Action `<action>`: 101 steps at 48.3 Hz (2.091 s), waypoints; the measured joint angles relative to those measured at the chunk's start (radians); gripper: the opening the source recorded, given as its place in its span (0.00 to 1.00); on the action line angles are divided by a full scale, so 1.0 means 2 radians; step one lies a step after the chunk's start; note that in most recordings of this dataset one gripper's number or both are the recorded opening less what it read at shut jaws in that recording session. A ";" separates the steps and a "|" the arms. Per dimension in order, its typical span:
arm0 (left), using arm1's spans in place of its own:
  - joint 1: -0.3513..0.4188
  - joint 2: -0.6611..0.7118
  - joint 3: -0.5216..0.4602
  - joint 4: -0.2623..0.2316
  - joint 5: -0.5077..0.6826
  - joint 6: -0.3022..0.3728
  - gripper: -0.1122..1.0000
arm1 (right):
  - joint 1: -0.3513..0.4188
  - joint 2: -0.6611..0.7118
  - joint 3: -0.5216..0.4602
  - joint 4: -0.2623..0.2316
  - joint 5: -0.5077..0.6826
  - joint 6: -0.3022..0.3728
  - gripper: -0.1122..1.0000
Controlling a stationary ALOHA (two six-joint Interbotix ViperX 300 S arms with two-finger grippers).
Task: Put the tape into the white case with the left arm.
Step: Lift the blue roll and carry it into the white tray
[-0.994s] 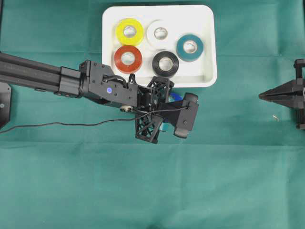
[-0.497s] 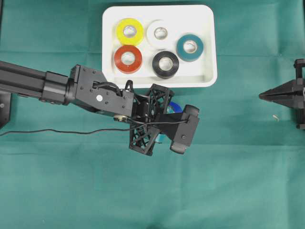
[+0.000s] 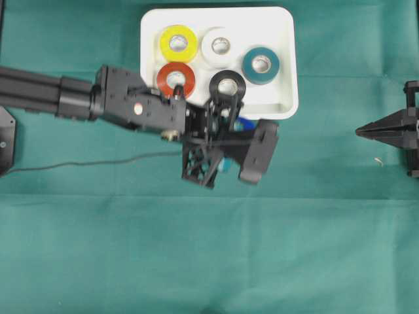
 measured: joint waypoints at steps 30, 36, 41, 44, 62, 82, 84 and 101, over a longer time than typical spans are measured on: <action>0.062 0.065 -0.084 0.002 -0.013 0.064 0.33 | 0.000 -0.001 0.000 0.000 0.000 0.000 0.02; 0.072 0.074 -0.093 0.002 -0.014 0.068 0.33 | 0.000 0.000 0.000 0.000 0.000 0.000 0.02; 0.079 0.076 -0.096 0.002 -0.015 0.068 0.33 | 0.000 -0.001 0.000 0.000 0.000 0.000 0.02; 0.081 0.077 -0.096 0.002 -0.015 0.068 0.33 | 0.001 -0.001 0.000 0.000 0.000 0.000 0.02; 0.079 0.077 -0.097 0.002 -0.015 0.067 0.55 | 0.000 0.000 0.000 0.000 0.000 0.000 0.02; 0.079 0.077 -0.097 0.002 -0.015 0.068 0.81 | 0.000 0.000 0.000 0.000 0.000 0.000 0.02; 0.079 0.076 -0.097 0.002 -0.015 0.068 0.80 | 0.000 -0.001 0.000 0.000 0.000 0.000 0.02; 0.057 0.008 -0.040 0.001 -0.020 0.062 0.80 | 0.000 0.000 0.000 0.000 0.000 0.000 0.02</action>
